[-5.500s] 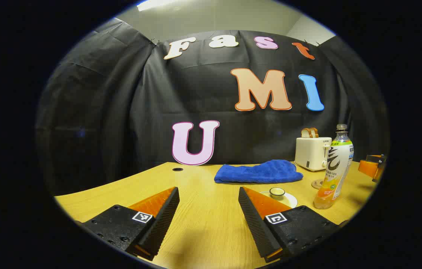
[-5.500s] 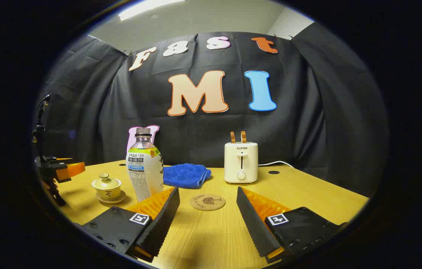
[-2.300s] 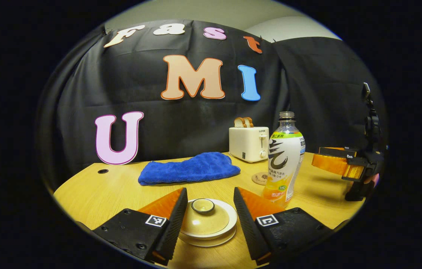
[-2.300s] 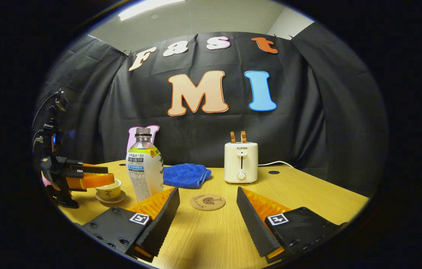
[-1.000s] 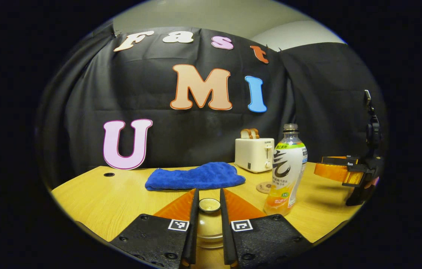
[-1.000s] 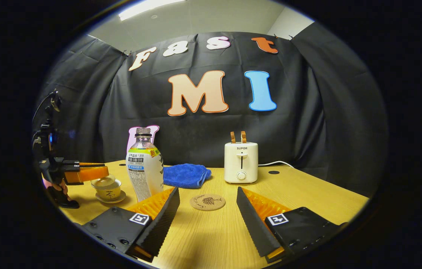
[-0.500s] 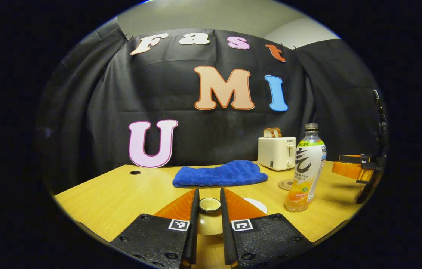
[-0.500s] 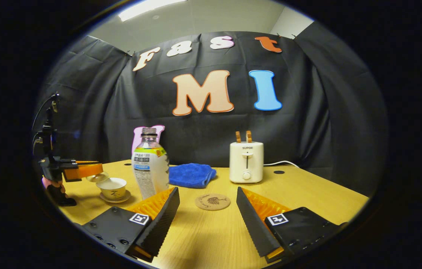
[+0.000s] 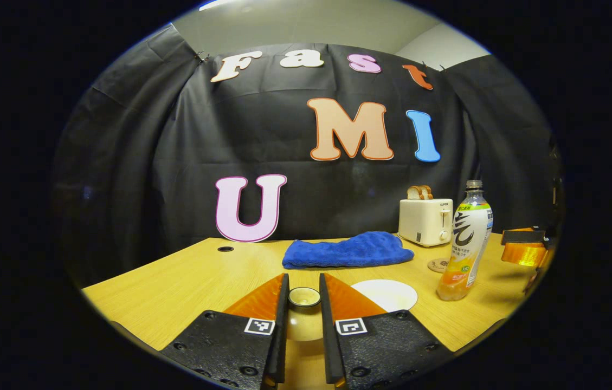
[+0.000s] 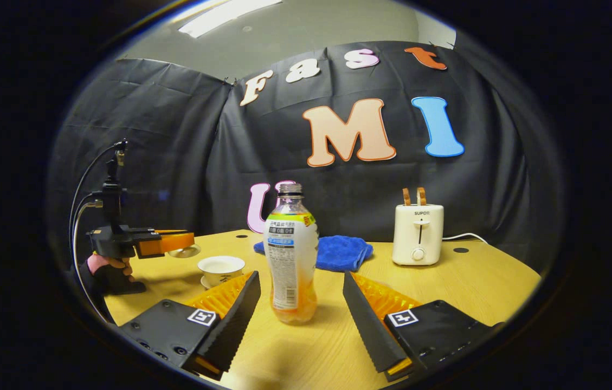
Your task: Open the teacup lid with one hand, grasp the water bottle and pour water into the teacup with the other hand; after pouring, place the water bottle on the coaster and then close the teacup lid.
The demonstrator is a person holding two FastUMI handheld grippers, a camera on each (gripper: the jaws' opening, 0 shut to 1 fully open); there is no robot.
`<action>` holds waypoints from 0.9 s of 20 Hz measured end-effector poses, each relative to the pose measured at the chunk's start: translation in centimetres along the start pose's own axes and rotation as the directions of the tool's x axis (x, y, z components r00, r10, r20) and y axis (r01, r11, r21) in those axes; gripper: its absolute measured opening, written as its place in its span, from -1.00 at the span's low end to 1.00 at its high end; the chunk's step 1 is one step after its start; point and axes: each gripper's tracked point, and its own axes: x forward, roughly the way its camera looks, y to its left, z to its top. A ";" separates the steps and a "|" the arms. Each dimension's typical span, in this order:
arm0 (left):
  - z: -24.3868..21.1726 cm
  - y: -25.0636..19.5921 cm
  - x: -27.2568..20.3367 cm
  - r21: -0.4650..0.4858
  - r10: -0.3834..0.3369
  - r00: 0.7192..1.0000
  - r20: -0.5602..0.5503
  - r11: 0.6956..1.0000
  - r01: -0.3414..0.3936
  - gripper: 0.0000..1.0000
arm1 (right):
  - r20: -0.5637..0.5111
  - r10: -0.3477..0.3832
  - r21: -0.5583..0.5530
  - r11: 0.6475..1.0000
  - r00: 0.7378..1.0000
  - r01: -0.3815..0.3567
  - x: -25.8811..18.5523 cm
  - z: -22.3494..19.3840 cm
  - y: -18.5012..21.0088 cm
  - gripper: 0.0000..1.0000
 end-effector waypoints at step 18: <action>0.0 1.2 -0.3 0.001 -0.003 1.000 0.000 1.000 0.003 -0.48 | -0.185 -0.039 0.009 0.999 0.982 0.042 6.6 -3.1 1.2 0.89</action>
